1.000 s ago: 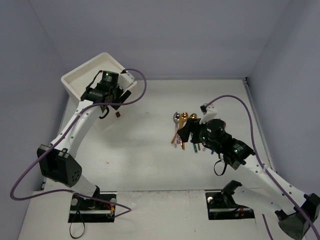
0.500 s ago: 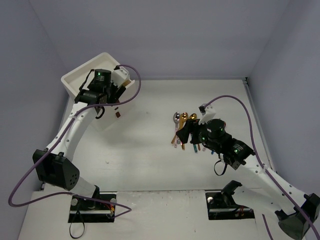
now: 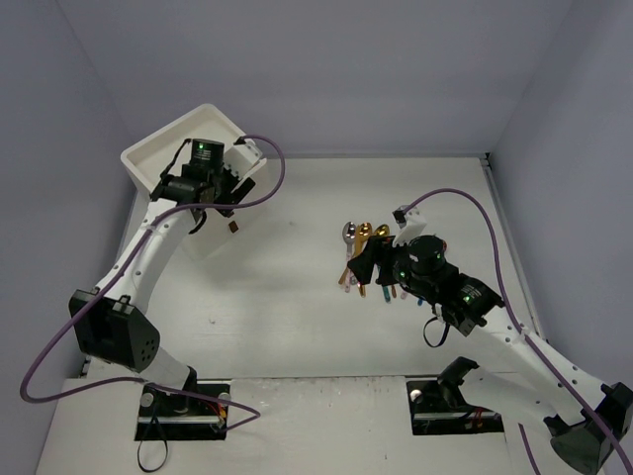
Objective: Sort the eating utensils into containers
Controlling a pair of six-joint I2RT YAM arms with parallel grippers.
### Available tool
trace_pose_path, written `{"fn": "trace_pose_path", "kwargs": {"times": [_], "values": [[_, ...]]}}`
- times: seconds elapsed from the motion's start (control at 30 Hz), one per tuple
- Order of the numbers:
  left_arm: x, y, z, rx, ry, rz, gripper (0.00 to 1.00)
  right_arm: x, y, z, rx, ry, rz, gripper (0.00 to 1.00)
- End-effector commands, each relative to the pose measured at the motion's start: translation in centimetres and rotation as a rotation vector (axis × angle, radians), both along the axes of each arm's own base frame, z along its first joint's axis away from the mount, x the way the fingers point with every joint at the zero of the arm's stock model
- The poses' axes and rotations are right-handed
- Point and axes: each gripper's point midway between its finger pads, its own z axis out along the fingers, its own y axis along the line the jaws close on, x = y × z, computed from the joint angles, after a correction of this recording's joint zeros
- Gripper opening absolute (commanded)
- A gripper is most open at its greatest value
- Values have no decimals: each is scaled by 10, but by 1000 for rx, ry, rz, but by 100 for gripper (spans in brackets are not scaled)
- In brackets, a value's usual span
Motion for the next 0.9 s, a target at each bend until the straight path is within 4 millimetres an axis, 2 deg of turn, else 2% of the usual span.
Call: {"fn": "trace_pose_path", "kwargs": {"times": [0.0,0.13,0.4,0.7,0.8,0.87], "values": [[14,13,27,36,-80,72,73,6,7,25,63,-66,11,69],[21,27,33,76,-117,161,73,6,7,26,60,-69,14,69],[29,48,62,67,-246,276,73,6,8,23,53,-63,20,69],[34,60,47,89,-239,327,73,6,9,24,55,-65,23,69],[33,59,54,70,-259,334,73,5,8,22,56,-64,22,69],[28,58,67,33,-292,336,73,4,8,23,59,-63,23,70]]}}
